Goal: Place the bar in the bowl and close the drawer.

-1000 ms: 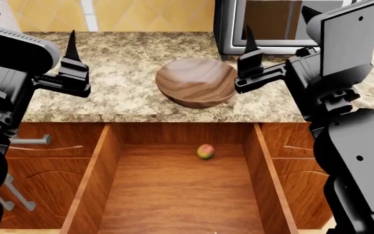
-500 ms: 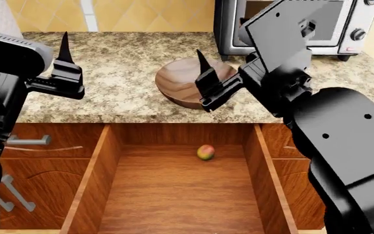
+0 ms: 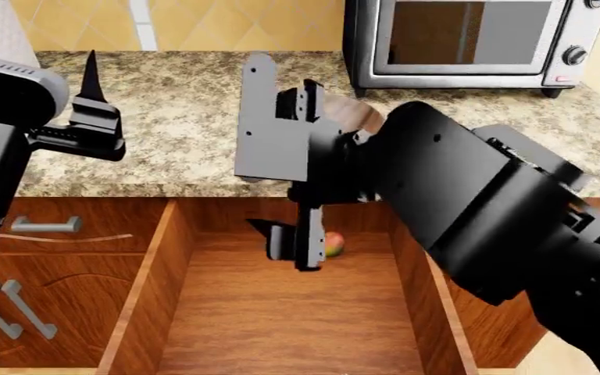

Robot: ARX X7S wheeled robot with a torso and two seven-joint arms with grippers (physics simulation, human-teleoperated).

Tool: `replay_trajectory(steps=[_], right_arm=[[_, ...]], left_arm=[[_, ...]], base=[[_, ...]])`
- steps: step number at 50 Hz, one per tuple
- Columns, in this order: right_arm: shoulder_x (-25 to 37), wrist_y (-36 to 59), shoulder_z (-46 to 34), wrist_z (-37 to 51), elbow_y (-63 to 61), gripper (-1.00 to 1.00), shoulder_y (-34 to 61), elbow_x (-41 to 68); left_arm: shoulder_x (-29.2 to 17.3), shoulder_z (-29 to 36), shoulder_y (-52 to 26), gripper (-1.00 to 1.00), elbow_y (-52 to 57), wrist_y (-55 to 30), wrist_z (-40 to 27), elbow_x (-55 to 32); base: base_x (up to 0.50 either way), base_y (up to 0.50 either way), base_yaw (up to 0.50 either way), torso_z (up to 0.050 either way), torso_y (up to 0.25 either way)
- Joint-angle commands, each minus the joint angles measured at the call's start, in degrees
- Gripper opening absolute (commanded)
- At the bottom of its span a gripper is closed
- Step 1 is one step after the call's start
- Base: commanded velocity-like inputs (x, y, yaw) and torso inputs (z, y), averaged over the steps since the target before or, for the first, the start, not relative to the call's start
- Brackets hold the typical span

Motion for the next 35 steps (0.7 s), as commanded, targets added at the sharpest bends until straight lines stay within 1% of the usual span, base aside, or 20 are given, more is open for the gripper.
replay_trajectory(steps=[1,7,13,24,27,35], right_arm=[[2.45,-8.33,-13.51,-13.17,0.47,1.00,2.48,0.31],[4.94,-14.92,-23.02,-17.50,-0.61,1.00,2.54,-5.10],[5.44,-16.81,-27.51,-18.80,-1.13,1.00,2.04,-7.62],[4.97,-20.32,-32.70,-19.44,0.39,1.00,-0.12,-10.33],[2.83,-22.12,-32.92,-19.67,3.79,1.00,-3.04,-8.66],[1.43,-24.45,-33.59,-18.97,6.40,1.00,-6.27,-7.99]], left_arm=[[-0.29,0.12,-0.42,1.00,0.59,-0.77,-0.20,-0.15],[-0.36,-0.18,-0.12,1.00,0.68,-0.71,-0.26,-0.22],[-0.34,-0.53,0.37,1.00,0.96,-0.65,-0.39,-0.26],[-0.34,-0.59,1.05,1.00,1.18,-0.54,-0.70,-0.31],[-0.40,-1.27,2.59,1.00,1.57,0.26,-0.68,-0.27],[-0.50,-1.43,3.17,1.00,1.50,0.67,-0.85,-0.26]], base=[[0.00,0.00,0.00,0.000,0.000],[0.00,0.00,0.00,0.000,0.000],[0.00,0.00,0.00,0.000,0.000],[0.00,0.00,0.00,0.000,0.000],[0.00,0.00,0.00,0.000,0.000],[0.00,0.00,0.00,0.000,0.000]])
